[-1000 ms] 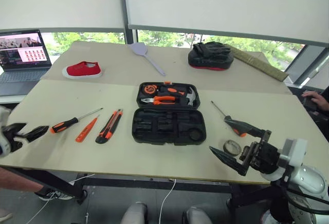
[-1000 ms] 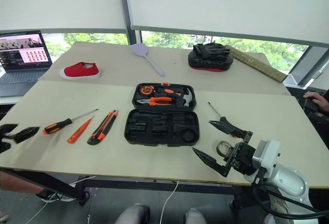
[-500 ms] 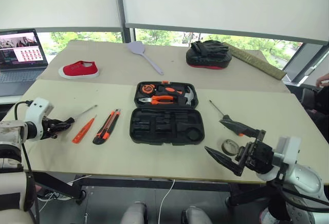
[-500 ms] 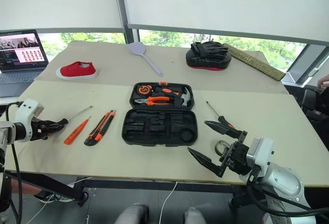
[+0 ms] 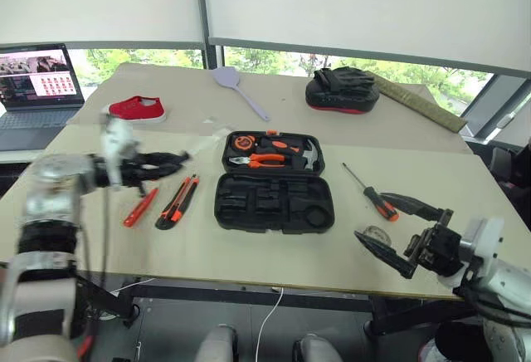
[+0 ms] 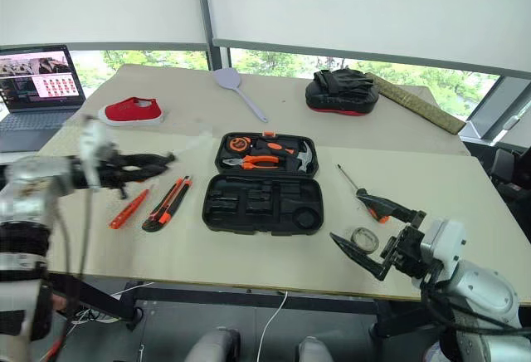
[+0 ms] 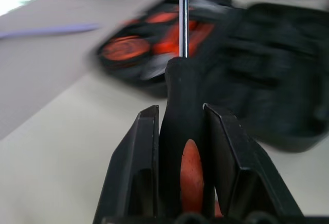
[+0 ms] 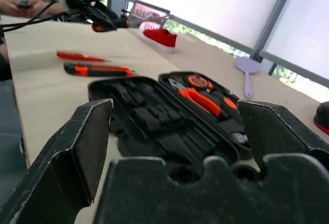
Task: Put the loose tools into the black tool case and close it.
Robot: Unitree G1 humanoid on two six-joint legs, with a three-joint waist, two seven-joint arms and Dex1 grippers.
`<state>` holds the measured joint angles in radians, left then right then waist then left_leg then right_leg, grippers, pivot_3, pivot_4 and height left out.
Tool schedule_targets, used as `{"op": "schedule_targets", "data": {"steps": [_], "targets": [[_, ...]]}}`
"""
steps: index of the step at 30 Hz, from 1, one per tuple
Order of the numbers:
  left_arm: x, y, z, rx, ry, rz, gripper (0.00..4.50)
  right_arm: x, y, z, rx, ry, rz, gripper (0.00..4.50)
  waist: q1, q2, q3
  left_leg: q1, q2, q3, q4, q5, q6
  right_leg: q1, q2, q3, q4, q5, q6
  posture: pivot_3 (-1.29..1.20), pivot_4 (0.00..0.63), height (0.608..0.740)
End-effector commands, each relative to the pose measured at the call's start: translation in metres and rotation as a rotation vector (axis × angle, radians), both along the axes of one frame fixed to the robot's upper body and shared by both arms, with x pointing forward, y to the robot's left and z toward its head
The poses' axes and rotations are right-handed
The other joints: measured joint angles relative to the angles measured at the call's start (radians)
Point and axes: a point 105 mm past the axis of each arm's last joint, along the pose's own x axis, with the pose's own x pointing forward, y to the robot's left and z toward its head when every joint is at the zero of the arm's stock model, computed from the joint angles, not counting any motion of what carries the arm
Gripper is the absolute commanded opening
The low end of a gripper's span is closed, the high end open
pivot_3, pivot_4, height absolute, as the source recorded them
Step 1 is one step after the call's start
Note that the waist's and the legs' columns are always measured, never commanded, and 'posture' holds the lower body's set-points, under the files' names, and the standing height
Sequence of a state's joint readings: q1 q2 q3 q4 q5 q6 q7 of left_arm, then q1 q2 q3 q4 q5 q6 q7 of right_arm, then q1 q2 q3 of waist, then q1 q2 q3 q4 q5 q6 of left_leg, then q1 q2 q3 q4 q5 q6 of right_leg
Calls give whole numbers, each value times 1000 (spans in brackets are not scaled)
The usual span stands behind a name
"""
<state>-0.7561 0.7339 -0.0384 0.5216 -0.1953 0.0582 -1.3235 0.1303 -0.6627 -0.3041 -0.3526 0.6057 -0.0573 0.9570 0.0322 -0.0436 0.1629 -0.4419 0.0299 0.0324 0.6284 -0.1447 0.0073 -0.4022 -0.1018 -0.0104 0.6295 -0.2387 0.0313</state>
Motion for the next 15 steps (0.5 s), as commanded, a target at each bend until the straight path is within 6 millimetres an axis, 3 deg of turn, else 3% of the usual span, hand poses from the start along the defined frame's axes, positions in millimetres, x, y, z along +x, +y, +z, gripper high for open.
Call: {"op": "schedule_targets", "data": {"steps": [1, 3, 8, 15], "targets": [[12, -40, 5, 158, -107, -79, 857, 9, -13, 8, -14, -7, -2, 4500, -1, 0, 0, -1, 0, 0, 1, 0, 0, 0, 3, 1, 0, 0, 0, 0, 150, 740], [20, -58, -2, 228, -138, -103, 857, 19, -14, 11, -15, -14, 1, 4500, -8, 0, 0, -2, 3, 0, 2, 0, 0, -2, 8, 2, 0, 2, 0, 0, 150, 740], [37, -73, -14, 332, -191, -97, 857, 30, -9, 14, -19, -46, 9, 4500, -24, 0, 0, -2, 4, 0, 1, -1, 1, -2, 11, 4, 1, 1, 0, 0, 150, 740], [44, -75, -27, 449, -239, -134, 857, 27, -3, 15, -1, -67, 2, 4500, -18, 1, 0, -3, 3, 0, 1, -1, 1, -3, 10, 4, 1, 1, 1, 0, 150, 740]]}}
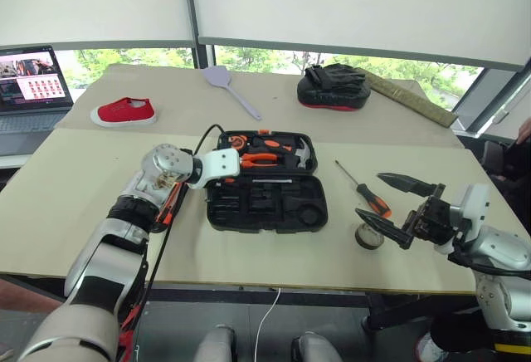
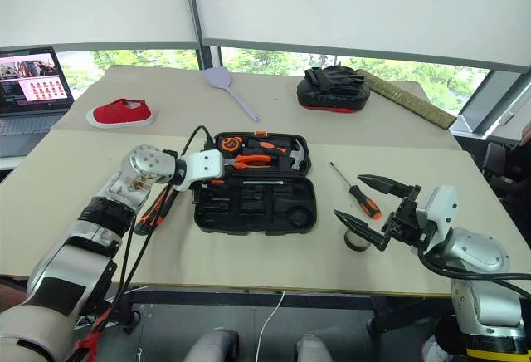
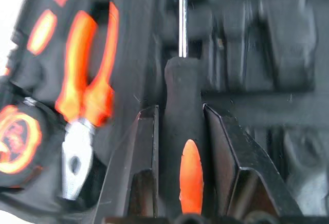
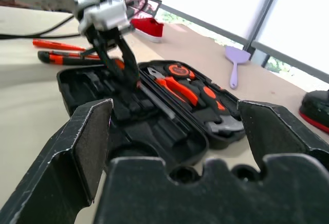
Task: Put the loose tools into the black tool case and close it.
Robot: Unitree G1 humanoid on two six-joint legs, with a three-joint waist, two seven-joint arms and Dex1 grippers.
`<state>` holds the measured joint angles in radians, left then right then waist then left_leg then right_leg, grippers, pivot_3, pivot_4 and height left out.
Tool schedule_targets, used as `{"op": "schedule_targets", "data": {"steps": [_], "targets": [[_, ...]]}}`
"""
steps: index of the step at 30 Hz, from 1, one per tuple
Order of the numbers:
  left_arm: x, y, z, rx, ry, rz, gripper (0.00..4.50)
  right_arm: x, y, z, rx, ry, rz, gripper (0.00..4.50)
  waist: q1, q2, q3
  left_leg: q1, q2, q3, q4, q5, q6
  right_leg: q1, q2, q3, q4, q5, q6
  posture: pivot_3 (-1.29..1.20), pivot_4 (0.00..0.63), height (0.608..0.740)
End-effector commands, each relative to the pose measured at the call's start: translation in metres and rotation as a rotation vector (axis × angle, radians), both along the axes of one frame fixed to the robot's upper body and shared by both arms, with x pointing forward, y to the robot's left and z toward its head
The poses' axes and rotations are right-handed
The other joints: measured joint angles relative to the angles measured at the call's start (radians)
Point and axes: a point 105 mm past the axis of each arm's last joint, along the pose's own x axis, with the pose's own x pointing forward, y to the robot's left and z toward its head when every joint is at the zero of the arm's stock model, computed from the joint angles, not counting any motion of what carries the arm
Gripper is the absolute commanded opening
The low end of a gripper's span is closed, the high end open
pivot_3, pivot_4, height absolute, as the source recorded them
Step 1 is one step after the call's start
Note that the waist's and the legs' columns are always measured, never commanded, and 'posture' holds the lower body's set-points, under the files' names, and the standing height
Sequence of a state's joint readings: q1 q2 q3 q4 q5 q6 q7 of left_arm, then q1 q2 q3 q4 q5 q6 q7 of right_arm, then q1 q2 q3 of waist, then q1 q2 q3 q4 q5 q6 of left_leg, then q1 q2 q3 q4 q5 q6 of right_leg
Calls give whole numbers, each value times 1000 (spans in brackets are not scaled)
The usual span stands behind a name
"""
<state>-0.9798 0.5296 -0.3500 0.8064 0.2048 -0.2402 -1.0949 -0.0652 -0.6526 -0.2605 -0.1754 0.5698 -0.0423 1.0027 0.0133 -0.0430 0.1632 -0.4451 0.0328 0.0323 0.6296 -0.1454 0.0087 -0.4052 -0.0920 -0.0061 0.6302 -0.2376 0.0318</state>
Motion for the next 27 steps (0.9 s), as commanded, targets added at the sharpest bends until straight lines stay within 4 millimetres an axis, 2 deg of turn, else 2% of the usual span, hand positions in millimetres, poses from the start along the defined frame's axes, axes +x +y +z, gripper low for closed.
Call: {"op": "schedule_targets", "data": {"steps": [1, 9, 17, 19, 20, 21, 23, 25, 27], "targets": [[5, -1, 15, 23, -69, -27, 857, -7, 0, 10, -9, -61, -14, 4500, 1, 0, 0, 0, 0, 0, 0, 0, 0, 0, 0, 0, 0, 0, 0, 0, 150, 740], [10, -15, 14, -34, -84, -16, 857, -14, 1, 7, 7, -49, -32, 4500, 1, 0, 0, 0, 0, 0, 1, 0, 0, 0, 0, 0, 0, 0, 0, 0, 150, 740], [13, -10, 11, -4, -85, 17, 857, -16, 6, 5, 19, -36, -20, 4500, 0, 0, 0, 0, 0, 0, 1, 0, 0, 0, 0, 0, 0, 0, 0, 0, 150, 740], [13, -11, 13, -17, -93, 14, 1870, -16, 7, 4, 22, -31, -19, 4500, 0, 0, 0, 0, 0, 0, 1, 0, 0, 0, 0, 0, 0, 0, 0, 0, 150, 740], [11, -13, 13, -29, -90, -5, 2035, -17, 8, 3, 24, -29, -19, 4500, 1, 0, 0, 0, 0, 0, 1, 0, 0, 0, 0, 0, 1, 0, 0, 0, 150, 740], [9, -16, 15, -47, -94, -24, 2480, -17, 8, 3, 26, -27, -18, 4500, 2, 0, 0, 0, 0, 0, 2, 0, 0, 0, 0, 0, 1, 0, 0, 0, 150, 740], [8, -28, 32, -184, -152, -50, 3174, -18, 9, 2, 31, -22, -16, 4500, 3, 0, 0, 0, 0, 0, 2, 0, 0, 1, 0, 0, 1, 0, 1, 0, 150, 740], [3, -36, 47, -316, -134, -68, 3874, -18, 9, 1, 36, -14, -14, 4500, 6, 0, 0, 0, 1, 0, 3, 0, 0, 1, 0, -1, 1, 1, 1, 0, 150, 740], [-2, -39, 56, -432, -65, -66, 3874, -19, 9, 1, 48, -5, -16, 4500, 6, 0, 0, -1, 0, 0, 3, 0, 0, 1, 0, -1, 1, 1, 1, 0, 150, 740]]}}
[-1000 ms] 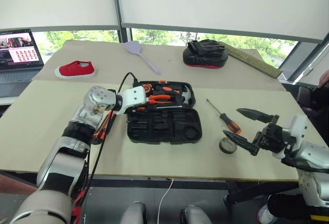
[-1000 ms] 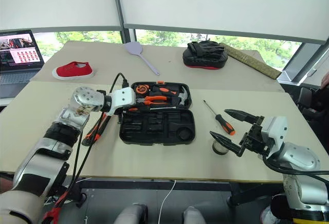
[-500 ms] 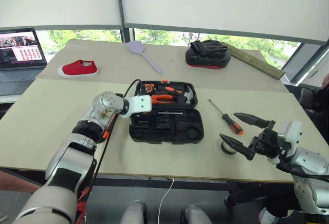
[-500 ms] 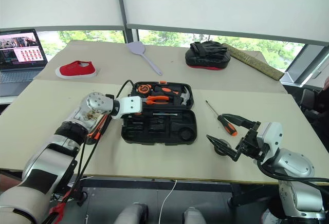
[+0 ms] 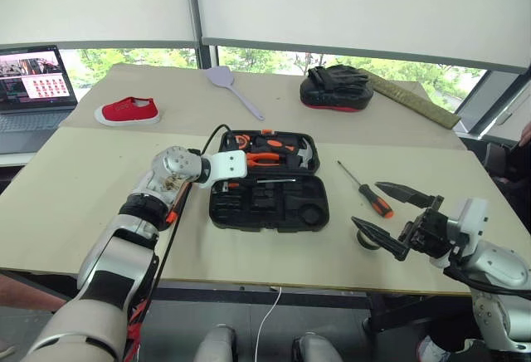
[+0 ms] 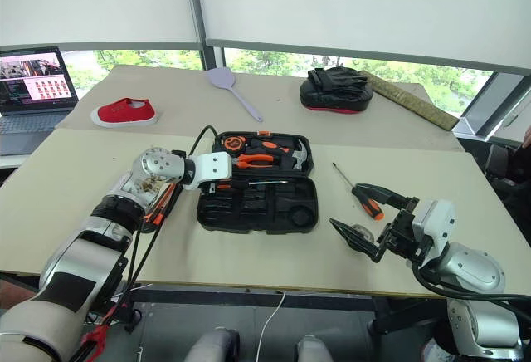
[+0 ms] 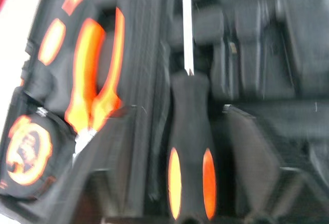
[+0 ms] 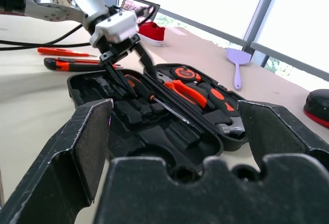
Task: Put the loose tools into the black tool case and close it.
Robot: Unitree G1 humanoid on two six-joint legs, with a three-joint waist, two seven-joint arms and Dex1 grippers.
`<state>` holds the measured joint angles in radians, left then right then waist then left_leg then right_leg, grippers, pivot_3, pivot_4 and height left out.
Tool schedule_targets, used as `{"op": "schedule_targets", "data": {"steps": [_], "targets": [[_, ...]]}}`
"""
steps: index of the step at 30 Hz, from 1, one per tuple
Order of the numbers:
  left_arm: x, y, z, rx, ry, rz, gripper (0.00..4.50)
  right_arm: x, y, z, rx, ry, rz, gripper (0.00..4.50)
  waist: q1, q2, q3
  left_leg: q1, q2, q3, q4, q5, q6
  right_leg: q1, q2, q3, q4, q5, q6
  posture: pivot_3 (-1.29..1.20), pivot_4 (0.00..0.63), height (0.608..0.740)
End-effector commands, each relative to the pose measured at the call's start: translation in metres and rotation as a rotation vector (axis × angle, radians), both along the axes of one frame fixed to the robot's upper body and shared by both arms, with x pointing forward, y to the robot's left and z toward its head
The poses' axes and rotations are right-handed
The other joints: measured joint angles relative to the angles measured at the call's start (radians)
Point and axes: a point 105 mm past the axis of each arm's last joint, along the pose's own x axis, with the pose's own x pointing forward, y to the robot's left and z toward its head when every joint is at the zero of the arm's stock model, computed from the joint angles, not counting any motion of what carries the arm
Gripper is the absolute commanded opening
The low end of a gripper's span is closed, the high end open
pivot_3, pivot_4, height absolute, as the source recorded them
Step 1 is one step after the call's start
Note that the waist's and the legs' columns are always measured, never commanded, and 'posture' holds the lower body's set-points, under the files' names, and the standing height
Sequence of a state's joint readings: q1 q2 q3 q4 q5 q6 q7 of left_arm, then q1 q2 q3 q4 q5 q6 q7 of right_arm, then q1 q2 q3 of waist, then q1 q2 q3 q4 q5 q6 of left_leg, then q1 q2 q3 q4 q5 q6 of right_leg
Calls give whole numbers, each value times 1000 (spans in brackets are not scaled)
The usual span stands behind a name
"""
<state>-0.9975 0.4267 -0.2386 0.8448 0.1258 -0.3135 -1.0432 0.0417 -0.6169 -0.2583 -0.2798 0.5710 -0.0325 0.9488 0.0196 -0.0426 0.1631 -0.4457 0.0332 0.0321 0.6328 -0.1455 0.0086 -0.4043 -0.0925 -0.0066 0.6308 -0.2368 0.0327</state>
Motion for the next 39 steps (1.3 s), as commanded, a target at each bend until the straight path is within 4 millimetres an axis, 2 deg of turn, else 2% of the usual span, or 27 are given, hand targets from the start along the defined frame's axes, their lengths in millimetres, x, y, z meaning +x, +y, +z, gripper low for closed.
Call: {"op": "schedule_targets", "data": {"steps": [1, 5, 6, 11, 15, 17, 19, 22, 24, 25, 26, 27, 29, 31, 32, 33, 35, 37, 39], "targets": [[-6, -5, 30, -213, 47, -22, 3874, -3, 0, 10, 21, -28, -2, 4500, -3, 0, 0, 0, 0, 0, 0, 0, 0, 0, 0, 0, 0, 0, 0, 0, 150, 740], [2, 12, 7, -228, 152, 137, 2771, -4, 0, 9, 28, -19, -8, 4500, -11, 1, -1, 1, 0, 0, 0, 0, 0, 0, 1, 0, 1, 0, 0, 0, 150, 740], [4, 13, -2, -224, 175, 173, 2339, -4, 0, 9, 28, -17, -8, 4500, -12, 1, -1, 1, 0, 0, 0, 0, 0, 0, 1, 1, 1, 0, 0, 0, 150, 740], [1, 3, -34, -170, 241, 226, 601, -2, 4, 10, 34, -17, -4, 4500, -2, 1, -1, 1, 0, 0, 0, 0, 0, 0, 1, 0, 1, 0, 0, 0, 150, 740], [-8, -11, -56, -154, 311, 215, 601, -2, 6, 10, 36, -14, -4, 4500, 3, 2, -1, 1, 0, 0, 2, 0, 0, 2, 0, 0, 1, 1, 1, 0, 150, 740], [-10, -12, -66, -118, 329, 241, 601, -2, 6, 10, 37, -14, -8, 4500, 6, 3, -2, 1, 0, 0, 2, 0, 0, 2, 0, 0, 1, 1, 1, 0, 150, 740], [-7, -10, -67, -131, 312, 266, 601, -4, 4, 10, 38, -12, -18, 4500, 9, 5, -3, 2, 0, 0, 2, 0, 0, 2, 0, 0, 0, 1, 1, 0, 150, 740], [-4, -12, -45, -280, 270, 247, 601, -6, 2, 10, 41, -14, -37, 4500, 13, 7, -4, 2, -1, 0, 2, 0, 0, 3, 0, 0, 0, 1, 1, 0, 150, 740], [-5, -11, -17, -435, 205, 199, 601, -5, -6, 11, 31, -24, -77, 4500, 15, 7, -4, 1, -1, 0, 2, 0, 0, 2, 0, 0, 0, 1, 1, 0, 150, 740], [-9, -5, -3, -503, 187, 157, 1121, -4, -15, 12, 15, -33, -121, 4500, 15, 7, -4, 1, -1, 0, 2, 0, 0, 2, 0, 0, 0, 1, 1, 0, 150, 740], [-16, 1, 12, -563, 146, 91, 1284, -2, -26, 11, -7, -39, -172, 4500, 14, 7, -4, 1, 0, 0, 2, 0, 0, 1, 0, 0, 0, 1, 1, 0, 150, 740], [-26, 14, 25, -619, 129, 39, 1691, 1, -43, 8, -17, -33, -249, 4500, 14, 7, -4, 0, 0, 0, 2, 0, 0, 1, 0, 1, 0, 1, 1, 0, 150, 740], [-47, 32, 38, -697, 147, -75, 2370, 2, -68, 1, -45, -7, -353, 4500, 8, 7, -4, 0, 0, 0, 2, 0, 0, 0, 0, 1, 0, 1, 0, 0, 150, 740], [-67, 51, 36, -701, 155, -125, 3065, 6, -101, -21, -178, 89, -533, 4500, 0, 9, -5, 1, 0, 0, 0, 0, 0, 0, 0, 1, 0, 1, -1, 0, 150, 740], [-75, 61, 29, -664, 174, -123, 3277, 6, -114, -28, -211, 128, -595, 4500, -3, 11, -6, 2, 0, 0, 0, 0, 0, 1, 0, 1, 0, 1, -1, 0, 150, 740], [-82, 68, 22, -628, 196, -121, 3729, 6, -123, -32, -227, 148, -634, 4500, -6, 12, -7, 3, 0, 0, -1, 0, 0, 2, 0, 1, 0, 1, -1, 0, 150, 740], [-94, 80, 13, -581, 226, -124, 4477, 6, -128, -33, -215, 165, -647, 4500, -8, 13, -8, 6, 0, 2, -3, 0, 0, 2, 0, 3, 0, 1, -1, 0, 150, 740], [-101, 93, 6, -570, 221, -99, 4477, 9, -129, -32, -194, 198, -639, 4500, -10, 13, -8, 6, 1, 2, -2, 0, 0, 2, 1, 4, 1, 0, -2, 0, 150, 740], [-104, 98, 5, -589, 214, -76, 4477, 19, -122, -28, -164, 244, -591, 4500, -10, 13, -7, 6, 1, 2, -2, 0, 0, 1, 1, 4, 1, -1, -5, 0, 150, 740]]}}
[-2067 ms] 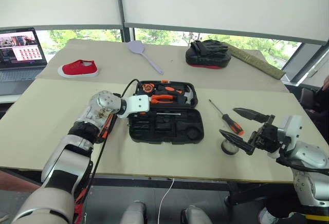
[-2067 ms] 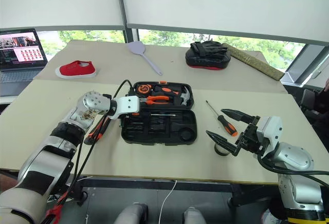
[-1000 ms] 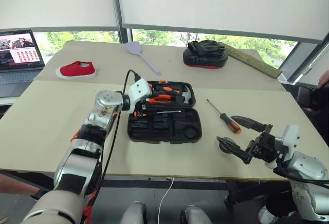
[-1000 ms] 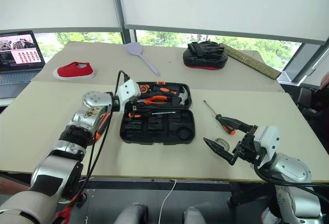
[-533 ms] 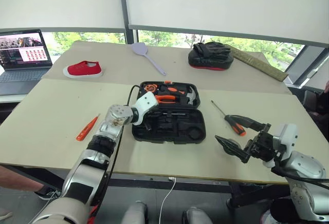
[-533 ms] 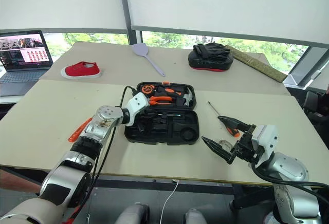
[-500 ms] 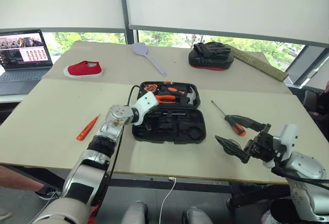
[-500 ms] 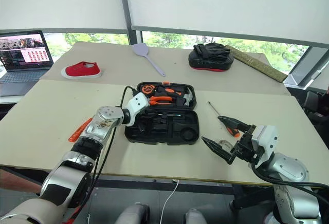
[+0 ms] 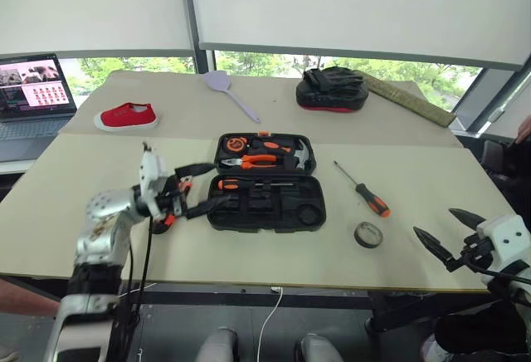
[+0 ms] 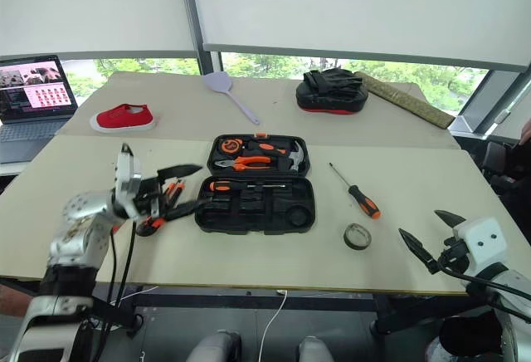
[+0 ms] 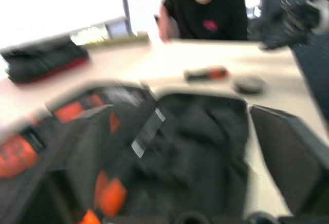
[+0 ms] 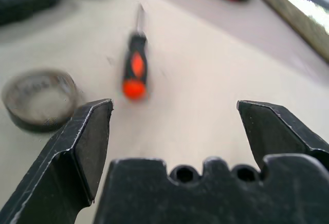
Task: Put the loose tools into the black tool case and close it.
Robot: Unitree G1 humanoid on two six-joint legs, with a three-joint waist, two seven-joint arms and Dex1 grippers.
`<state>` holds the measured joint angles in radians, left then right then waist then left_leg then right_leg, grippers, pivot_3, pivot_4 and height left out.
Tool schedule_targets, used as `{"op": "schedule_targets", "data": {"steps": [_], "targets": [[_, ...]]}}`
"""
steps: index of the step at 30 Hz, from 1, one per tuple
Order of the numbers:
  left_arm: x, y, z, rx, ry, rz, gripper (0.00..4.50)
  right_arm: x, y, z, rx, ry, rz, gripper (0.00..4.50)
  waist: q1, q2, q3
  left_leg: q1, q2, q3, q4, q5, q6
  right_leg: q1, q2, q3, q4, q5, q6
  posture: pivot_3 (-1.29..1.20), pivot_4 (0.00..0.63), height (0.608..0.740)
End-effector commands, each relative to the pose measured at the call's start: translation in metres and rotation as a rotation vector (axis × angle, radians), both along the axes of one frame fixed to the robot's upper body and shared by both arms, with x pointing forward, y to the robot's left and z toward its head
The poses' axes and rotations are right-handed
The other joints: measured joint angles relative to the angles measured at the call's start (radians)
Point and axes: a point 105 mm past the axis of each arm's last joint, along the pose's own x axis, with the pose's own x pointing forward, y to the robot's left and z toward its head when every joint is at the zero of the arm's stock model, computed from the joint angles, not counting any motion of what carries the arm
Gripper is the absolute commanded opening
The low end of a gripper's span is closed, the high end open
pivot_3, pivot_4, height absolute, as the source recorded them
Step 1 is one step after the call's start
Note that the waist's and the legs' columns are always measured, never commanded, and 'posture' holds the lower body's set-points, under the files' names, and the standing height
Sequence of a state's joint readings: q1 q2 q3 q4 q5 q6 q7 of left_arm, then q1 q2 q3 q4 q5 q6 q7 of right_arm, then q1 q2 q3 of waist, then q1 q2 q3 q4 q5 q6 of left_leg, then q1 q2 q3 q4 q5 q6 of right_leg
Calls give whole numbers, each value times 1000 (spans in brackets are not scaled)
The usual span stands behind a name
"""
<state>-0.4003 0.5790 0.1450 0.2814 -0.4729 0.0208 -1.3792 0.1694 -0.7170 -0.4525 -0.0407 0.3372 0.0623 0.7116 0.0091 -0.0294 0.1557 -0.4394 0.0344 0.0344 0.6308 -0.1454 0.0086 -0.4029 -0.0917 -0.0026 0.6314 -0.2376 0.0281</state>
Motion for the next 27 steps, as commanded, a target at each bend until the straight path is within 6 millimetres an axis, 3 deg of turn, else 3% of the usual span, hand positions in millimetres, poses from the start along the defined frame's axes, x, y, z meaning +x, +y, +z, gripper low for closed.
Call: {"op": "schedule_targets", "data": {"steps": [1, 5, 11, 14, 17, 21, 25, 27], "targets": [[-6, 8, 18, -36, -86, 20, 4477, 20, 10, 26, 52, 20, 59, 4500, 0, 0, 0, 0, 0, 0, 1, 0, 0, 0, 0, 0, 0, -1, -2, 0, 150, 740], [-9, 2, 16, -59, -80, 23, 4477, 53, 27, 30, 60, 167, 76, 4500, -5, 0, 0, 0, 1, 2, 2, 0, 0, 0, 0, 2, -1, -1, -2, 0, 150, 740], [-7, -3, 15, -51, -96, 34, 4477, 103, 43, 16, -29, 386, -10, 4500, 3, 0, 0, -2, 0, 3, 1, 0, 0, -3, 0, 3, -1, 2, 0, 0, 150, 740], [-6, -5, 16, -36, -113, 30, 4477, 117, 53, 12, -52, 437, -20, 4500, 2, 0, 0, -4, 0, 4, 0, -1, 2, -4, 0, 4, -2, 2, 3, 0, 150, 740], [-8, -10, 17, -24, -137, 17, 4500, 125, 63, 5, -39, 479, -18, 3789, 3, 0, 0, -5, -1, 4, 0, -2, 2, -5, 0, 4, -2, 2, 3, 0, 150, 740], [-11, -10, 18, -25, -139, 14, 4500, 121, 66, 6, -33, 520, 11, 2479, 3, 0, 1, -6, -1, 4, 0, -2, 2, -6, 0, 4, -2, 3, 4, 0, 150, 740], [-13, -7, 18, -33, -133, 32, 4500, 116, 61, 25, 14, 464, 19, 1094, 1, 0, 1, -6, 0, 4, 0, -2, 2, -6, 0, 4, -1, 3, 4, 0, 150, 740], [-12, -5, 20, -48, -136, 59, 4500, 117, 71, 51, 20, 325, 108, 981, 0, 0, 1, -6, 0, 4, 0, -2, 2, -6, 0, 4, -1, 3, 4, 0, 150, 740]]}}
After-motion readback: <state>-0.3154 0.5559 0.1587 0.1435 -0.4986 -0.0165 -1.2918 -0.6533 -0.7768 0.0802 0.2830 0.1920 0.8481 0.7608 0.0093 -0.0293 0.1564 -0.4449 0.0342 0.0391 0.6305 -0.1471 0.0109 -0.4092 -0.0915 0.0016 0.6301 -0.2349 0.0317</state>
